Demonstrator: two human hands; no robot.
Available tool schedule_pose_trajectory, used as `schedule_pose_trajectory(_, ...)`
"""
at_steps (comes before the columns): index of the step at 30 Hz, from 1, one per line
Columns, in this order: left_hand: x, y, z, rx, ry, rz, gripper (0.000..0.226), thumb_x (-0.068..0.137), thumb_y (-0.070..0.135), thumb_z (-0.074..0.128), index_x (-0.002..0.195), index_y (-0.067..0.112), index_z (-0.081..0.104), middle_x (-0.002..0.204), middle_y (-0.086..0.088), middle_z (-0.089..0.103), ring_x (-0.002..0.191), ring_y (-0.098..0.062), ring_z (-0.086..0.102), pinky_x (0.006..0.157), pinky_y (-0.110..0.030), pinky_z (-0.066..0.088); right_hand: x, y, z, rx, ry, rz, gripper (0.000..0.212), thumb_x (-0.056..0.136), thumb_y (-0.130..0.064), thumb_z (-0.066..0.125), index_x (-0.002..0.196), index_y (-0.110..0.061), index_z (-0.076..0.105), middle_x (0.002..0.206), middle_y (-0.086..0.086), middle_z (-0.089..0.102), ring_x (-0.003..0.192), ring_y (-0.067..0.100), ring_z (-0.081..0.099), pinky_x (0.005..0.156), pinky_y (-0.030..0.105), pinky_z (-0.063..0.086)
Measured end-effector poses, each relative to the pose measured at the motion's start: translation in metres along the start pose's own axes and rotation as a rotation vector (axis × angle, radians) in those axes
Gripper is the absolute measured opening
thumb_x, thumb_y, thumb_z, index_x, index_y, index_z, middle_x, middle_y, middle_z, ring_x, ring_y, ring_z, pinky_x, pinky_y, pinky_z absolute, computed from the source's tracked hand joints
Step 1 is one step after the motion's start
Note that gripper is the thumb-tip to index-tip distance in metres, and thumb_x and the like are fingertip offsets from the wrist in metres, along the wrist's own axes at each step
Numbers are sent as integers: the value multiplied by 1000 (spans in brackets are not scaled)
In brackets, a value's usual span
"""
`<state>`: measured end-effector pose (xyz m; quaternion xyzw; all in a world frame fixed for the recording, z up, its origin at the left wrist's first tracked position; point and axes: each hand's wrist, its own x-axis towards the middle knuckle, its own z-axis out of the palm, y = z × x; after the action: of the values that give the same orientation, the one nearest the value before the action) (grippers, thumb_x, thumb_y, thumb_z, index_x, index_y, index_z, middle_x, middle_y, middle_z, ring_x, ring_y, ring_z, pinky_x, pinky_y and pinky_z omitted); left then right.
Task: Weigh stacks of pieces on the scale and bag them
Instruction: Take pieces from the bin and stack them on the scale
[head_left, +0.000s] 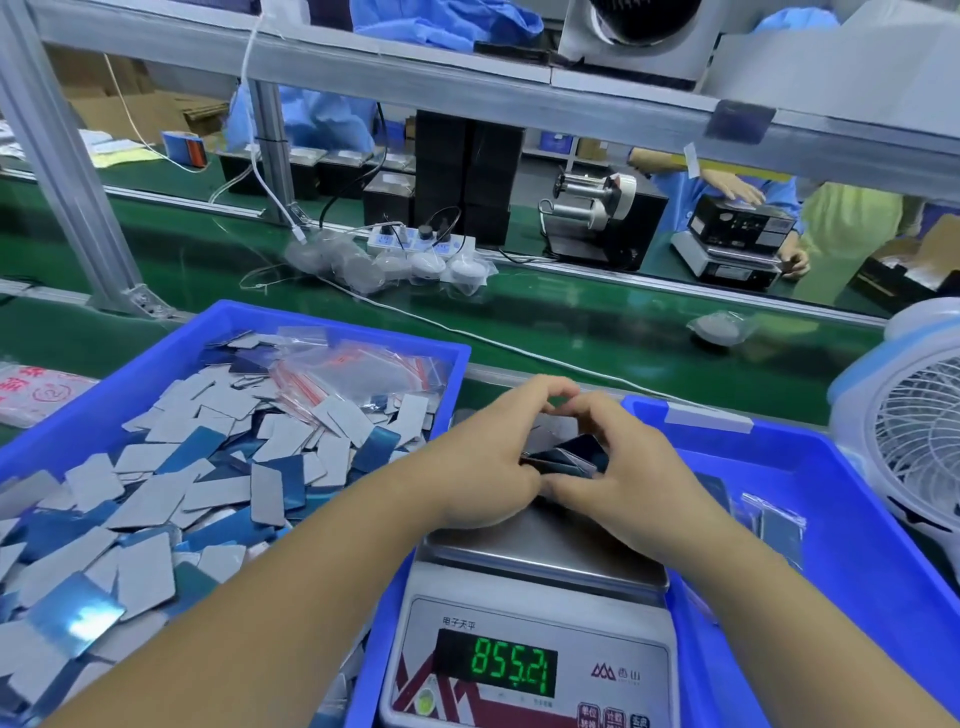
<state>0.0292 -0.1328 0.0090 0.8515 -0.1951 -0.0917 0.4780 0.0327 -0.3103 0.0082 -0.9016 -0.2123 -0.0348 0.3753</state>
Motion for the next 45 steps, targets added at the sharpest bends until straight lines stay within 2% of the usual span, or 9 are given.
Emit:
schedule_pose_trajectory(4,-1,5,6,-28,7,23,81,83,-7,47,146,41,31,133,12,46,121,3,51,94,-2,36,-1,0,-1,-32,24,-48,36,75,-22,78,97,-43,59,90,-32,64,79,-4,61,65,12,41)
schedule_pose_trajectory(10,1,3,2,-139,95,41,89,68,5,44,143,51,31,129,16,44,112,-12,56,98,-41,50,1,3,2,-21,28,-10,45,71,-37,79,103,-52,51,94,-39,61,86,-10,59,66,6,41)
schedule_pose_trajectory(15,0,5,10,-171,56,89,90,65,5,41,143,48,32,140,10,39,131,6,42,102,-12,39,0,5,5,-116,22,-56,49,79,-37,74,116,-55,47,94,-55,49,89,-20,50,72,2,36)
schedule_pose_trajectory(20,5,4,2,-327,176,89,77,64,4,41,127,48,42,132,3,49,127,-3,51,104,-20,42,1,7,1,-75,135,-21,30,81,-36,78,95,-44,53,87,-31,62,83,-5,56,67,11,40)
schedule_pose_trajectory(28,4,-11,-3,225,52,-20,75,85,16,59,150,40,31,147,19,43,114,11,39,82,6,25,1,5,6,-78,6,18,43,80,-36,75,111,-51,48,95,-37,58,93,-13,52,71,6,38)
schedule_pose_trajectory(32,5,-12,1,247,110,36,71,89,17,63,150,39,34,148,18,45,129,3,40,98,-11,31,0,7,2,-43,-6,7,53,83,-24,72,114,-54,42,101,-38,56,97,-20,48,74,-1,35)
schedule_pose_trajectory(37,7,-14,-2,181,185,53,65,87,14,68,139,45,43,123,26,59,115,2,54,100,-24,45,-1,5,0,-1,-47,-5,59,84,-21,67,112,-64,37,111,-50,44,105,-18,47,76,1,38)
schedule_pose_trajectory(41,5,-17,-7,208,175,44,63,90,17,66,138,50,42,127,34,53,120,8,47,92,-6,33,2,12,-11,-26,-21,57,44,85,-18,65,106,-55,51,96,-26,59,78,-6,55,68,12,41)
schedule_pose_trajectory(45,7,-17,-2,283,131,45,60,94,18,60,146,40,38,149,16,45,133,-3,40,99,-16,29,3,12,-20,-131,-6,52,30,83,-12,66,84,-42,63,71,-17,60,60,3,49,59,15,41)
